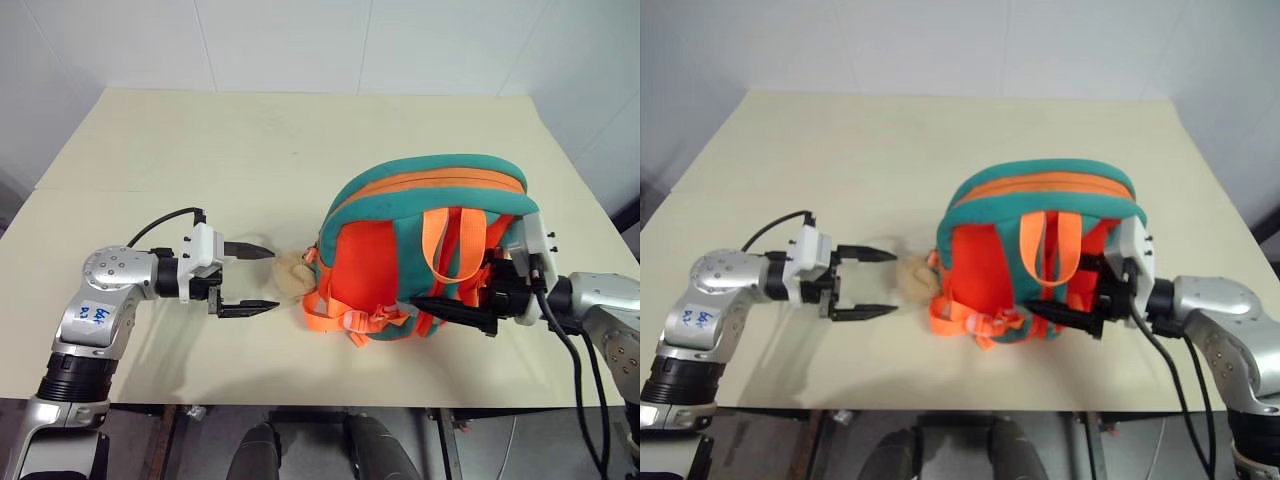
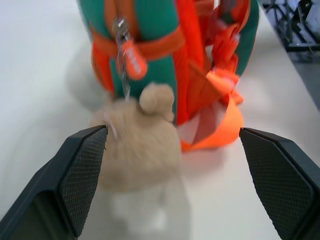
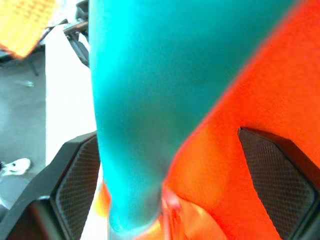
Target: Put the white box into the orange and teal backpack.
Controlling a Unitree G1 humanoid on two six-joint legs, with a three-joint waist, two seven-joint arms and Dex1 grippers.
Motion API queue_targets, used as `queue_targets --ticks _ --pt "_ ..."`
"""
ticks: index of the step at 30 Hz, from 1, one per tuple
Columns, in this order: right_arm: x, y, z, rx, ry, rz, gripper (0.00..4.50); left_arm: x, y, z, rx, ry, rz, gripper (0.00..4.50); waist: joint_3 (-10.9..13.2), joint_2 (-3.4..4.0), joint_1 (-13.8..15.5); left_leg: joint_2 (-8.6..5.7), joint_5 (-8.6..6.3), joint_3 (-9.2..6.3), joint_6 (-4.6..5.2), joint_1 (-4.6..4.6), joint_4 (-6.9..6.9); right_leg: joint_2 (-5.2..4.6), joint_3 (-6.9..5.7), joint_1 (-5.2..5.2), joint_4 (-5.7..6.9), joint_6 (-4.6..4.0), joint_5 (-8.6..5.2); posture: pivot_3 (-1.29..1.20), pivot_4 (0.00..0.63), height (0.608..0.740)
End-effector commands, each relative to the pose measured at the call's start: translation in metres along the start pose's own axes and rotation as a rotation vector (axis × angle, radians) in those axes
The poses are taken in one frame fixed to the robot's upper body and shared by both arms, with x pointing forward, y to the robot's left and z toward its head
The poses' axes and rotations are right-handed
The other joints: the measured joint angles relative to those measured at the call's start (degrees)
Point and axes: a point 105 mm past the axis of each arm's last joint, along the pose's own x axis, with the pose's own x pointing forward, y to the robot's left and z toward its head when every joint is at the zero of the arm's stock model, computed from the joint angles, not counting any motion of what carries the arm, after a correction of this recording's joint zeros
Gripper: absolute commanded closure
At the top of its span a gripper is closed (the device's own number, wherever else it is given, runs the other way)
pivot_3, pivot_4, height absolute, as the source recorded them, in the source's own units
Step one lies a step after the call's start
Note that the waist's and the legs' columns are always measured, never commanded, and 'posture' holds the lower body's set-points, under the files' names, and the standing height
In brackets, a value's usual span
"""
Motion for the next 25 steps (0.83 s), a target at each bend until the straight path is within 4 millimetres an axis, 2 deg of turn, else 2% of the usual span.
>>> queue_targets --ticks 1,5,9,14,21,25 --pt "-0.031 -0.005 0.001 -0.034 0.022 -0.088 0.02 -0.007 -0.012 0.004 -0.053 -0.045 -0.002 0.00 0.00 0.00 -0.10 0.00 0.00 0.02 0.00 0.00 -0.04 0.00 0.01 0.00 -0.03 0.00 -0.01 0.00 0.150 0.740" --pt "-0.054 -0.012 -0.012 -0.090 0.105 -0.161 0.02 -0.016 -0.014 0.001 -0.089 -0.070 0.037 0.00 0.00 -0.01 -0.08 0.01 -0.02 0.06 0.02 0.01 -0.02 0.01 0.03 -0.01 -0.01 -0.02 -0.02 0.00 0.150 0.740" --pt "-0.073 -0.020 -0.029 -0.122 0.202 -0.203 0.02 -0.024 -0.003 -0.001 -0.081 -0.084 0.123 0.00 0.01 -0.01 -0.09 -0.01 0.00 0.13 0.05 0.10 0.09 0.01 0.11 0.10 -0.03 0.01 0.00 0.00 0.150 0.740" --pt "-0.094 -0.034 -0.036 -0.190 0.256 -0.252 0.02 -0.028 -0.005 0.000 -0.038 -0.117 0.110 0.00 0.01 -0.01 -0.27 -0.01 0.03 0.21 0.09 0.29 0.08 0.01 0.19 0.46 -0.43 0.01 0.02 0.00 0.150 0.740" --pt "-0.099 -0.039 -0.035 -0.239 0.276 -0.255 0.02 -0.033 -0.013 -0.002 -0.052 -0.106 0.044 0.00 0.00 0.00 -0.21 0.00 0.02 0.22 0.10 0.31 -0.03 0.00 0.21 0.48 -0.47 0.11 0.07 0.00 0.150 0.740" --pt "-0.092 -0.045 -0.038 -0.226 0.270 -0.276 0.02 -0.033 -0.012 0.001 -0.049 -0.100 0.033 0.00 0.01 -0.01 -0.20 -0.01 0.02 0.22 0.10 0.31 0.00 -0.02 0.22 0.49 -0.48 0.13 0.08 0.00 0.150 0.740"
